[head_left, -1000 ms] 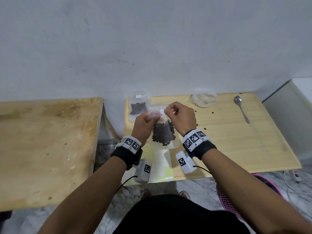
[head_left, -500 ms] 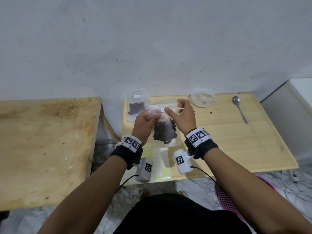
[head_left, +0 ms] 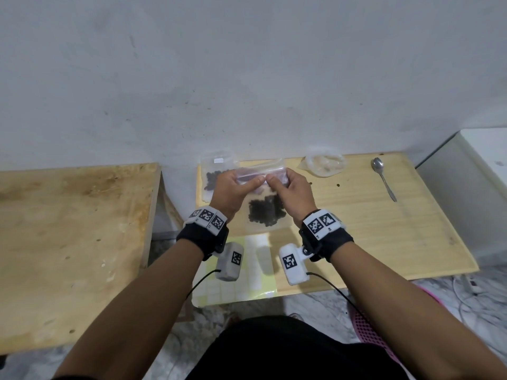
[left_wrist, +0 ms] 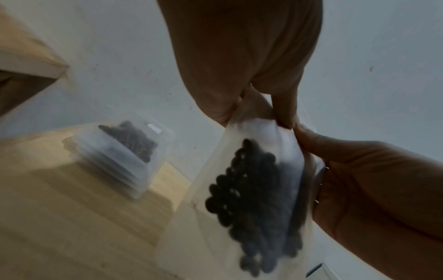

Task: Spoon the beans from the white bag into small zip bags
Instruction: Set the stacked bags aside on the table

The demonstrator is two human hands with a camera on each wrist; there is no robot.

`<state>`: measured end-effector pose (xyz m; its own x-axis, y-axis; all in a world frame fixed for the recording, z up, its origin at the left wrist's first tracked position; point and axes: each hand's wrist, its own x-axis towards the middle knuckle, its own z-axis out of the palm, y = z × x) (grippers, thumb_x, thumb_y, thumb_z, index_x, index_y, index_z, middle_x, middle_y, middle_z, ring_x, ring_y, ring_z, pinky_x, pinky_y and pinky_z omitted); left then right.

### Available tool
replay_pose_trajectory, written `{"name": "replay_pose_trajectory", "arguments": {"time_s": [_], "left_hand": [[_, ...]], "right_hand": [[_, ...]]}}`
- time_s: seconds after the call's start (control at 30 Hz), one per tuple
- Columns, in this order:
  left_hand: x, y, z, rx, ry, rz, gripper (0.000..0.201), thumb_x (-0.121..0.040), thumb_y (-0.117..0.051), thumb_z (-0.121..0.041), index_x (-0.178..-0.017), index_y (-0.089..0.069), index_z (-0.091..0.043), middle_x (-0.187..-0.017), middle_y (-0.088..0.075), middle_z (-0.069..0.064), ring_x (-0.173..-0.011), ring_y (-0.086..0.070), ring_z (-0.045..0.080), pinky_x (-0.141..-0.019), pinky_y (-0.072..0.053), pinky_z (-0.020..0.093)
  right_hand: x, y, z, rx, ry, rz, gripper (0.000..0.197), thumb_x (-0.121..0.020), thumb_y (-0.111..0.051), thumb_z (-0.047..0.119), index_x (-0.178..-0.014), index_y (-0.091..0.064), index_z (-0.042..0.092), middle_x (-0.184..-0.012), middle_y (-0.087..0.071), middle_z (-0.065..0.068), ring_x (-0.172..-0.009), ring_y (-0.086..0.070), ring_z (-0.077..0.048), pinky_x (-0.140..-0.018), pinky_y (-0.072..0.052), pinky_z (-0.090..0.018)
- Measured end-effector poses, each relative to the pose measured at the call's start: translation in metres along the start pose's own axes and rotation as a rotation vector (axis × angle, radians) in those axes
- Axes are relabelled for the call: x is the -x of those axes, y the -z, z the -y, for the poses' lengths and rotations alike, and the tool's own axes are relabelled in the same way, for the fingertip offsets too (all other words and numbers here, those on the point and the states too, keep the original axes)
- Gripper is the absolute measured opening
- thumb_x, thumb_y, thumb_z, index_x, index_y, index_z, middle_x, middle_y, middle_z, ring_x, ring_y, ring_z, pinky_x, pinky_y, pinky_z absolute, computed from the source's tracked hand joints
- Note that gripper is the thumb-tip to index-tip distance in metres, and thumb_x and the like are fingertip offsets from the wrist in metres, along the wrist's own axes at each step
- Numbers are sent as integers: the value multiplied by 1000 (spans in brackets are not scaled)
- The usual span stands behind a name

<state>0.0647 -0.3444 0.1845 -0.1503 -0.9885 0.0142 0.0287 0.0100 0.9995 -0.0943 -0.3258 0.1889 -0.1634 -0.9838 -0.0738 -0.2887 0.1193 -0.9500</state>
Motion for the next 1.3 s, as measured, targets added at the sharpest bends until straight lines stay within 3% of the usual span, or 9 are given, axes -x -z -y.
{"name": "replay_pose_trajectory", "arguments": {"time_s": [0.17, 0.3, 0.4, 0.53, 0.67, 0.77, 0.93, 1.13, 1.3], "left_hand": [[-10, 8, 1, -82, -10, 39, 24, -81, -80, -11, -102, -75, -1, -97, -77, 12, -90, -73, 30, -87, -58, 47], [-12, 11, 1, -62, 11, 33, 14, -83, -78, -9, -96, -76, -6, -89, -77, 11, -81, -72, 23, -82, -58, 42], [-13, 14, 6, 34, 96, 9, 25, -83, -78, -11, -102, -72, 2, -96, -75, 20, -85, -71, 28, -87, -57, 45], [-16, 18, 17, 99, 208, -75, 40, -78, -82, -19, -111, -69, 0, -102, -75, 15, -95, -72, 31, -91, -56, 45], [-23, 19, 19, 114, 247, -154, 36, -83, -76, -13, -115, -68, 2, -103, -75, 14, -86, -73, 24, -78, -59, 33], [-29, 22, 25, 77, 268, -138, 30, -85, -75, -13, -110, -69, 3, -89, -74, 11, -73, -70, 17, -65, -55, 28], [-28, 38, 45, -29, 341, -212, 37, -89, -71, -35, -119, -60, -17, -114, -65, 9, -96, -65, 22, -73, -56, 35], [57, 74, 84, -142, 522, -191, 13, -96, -60, -16, -93, -66, -5, -85, -70, 8, -76, -63, 26, -64, -52, 34], [179, 81, 104, 35, 920, 8, 24, -94, -63, -21, -80, -67, -2, -74, -64, 14, -64, -57, 24, -53, -42, 28]], "right_hand": [[-2, -1, -3, -11, 6, -39, 31, -91, -64, 39, -81, -62, 10, -71, -62, -2, -67, -53, -17, -72, -52, -46], [-1, -4, -1, -31, 19, -41, 29, -95, -61, 33, -72, -57, 15, -61, -52, 8, -61, -44, -14, -64, -41, -32], [-3, -8, -4, -12, 1, -3, 35, -98, -54, 35, -73, -53, 10, -59, -52, 3, -59, -46, -16, -65, -42, -36], [-3, -4, -13, -12, -25, 151, 45, -91, -54, 50, -84, -55, 5, -71, -55, -6, -66, -54, -19, -70, -48, -42], [3, 4, -33, 73, -32, 294, 16, -84, -72, 37, -95, -66, 28, -97, -73, 0, -94, -68, -25, -89, -55, -46], [1, 3, -43, 74, -63, 305, 16, -84, -74, 28, -97, -67, 23, -97, -75, -3, -92, -70, -26, -93, -53, -52], [-23, -6, -51, 145, -83, 300, 20, -85, -73, 31, -98, -67, 17, -97, -72, -8, -93, -66, -32, -89, -51, -45], [-84, -49, -62, 196, -164, 291, 40, -85, -73, 37, -115, -65, 13, -107, -70, -7, -100, -64, -27, -90, -52, -45], [-124, -93, -64, 200, -203, 315, 37, -84, -72, 39, -108, -64, 12, -106, -68, -6, -98, -62, -26, -85, -52, -39]]}}
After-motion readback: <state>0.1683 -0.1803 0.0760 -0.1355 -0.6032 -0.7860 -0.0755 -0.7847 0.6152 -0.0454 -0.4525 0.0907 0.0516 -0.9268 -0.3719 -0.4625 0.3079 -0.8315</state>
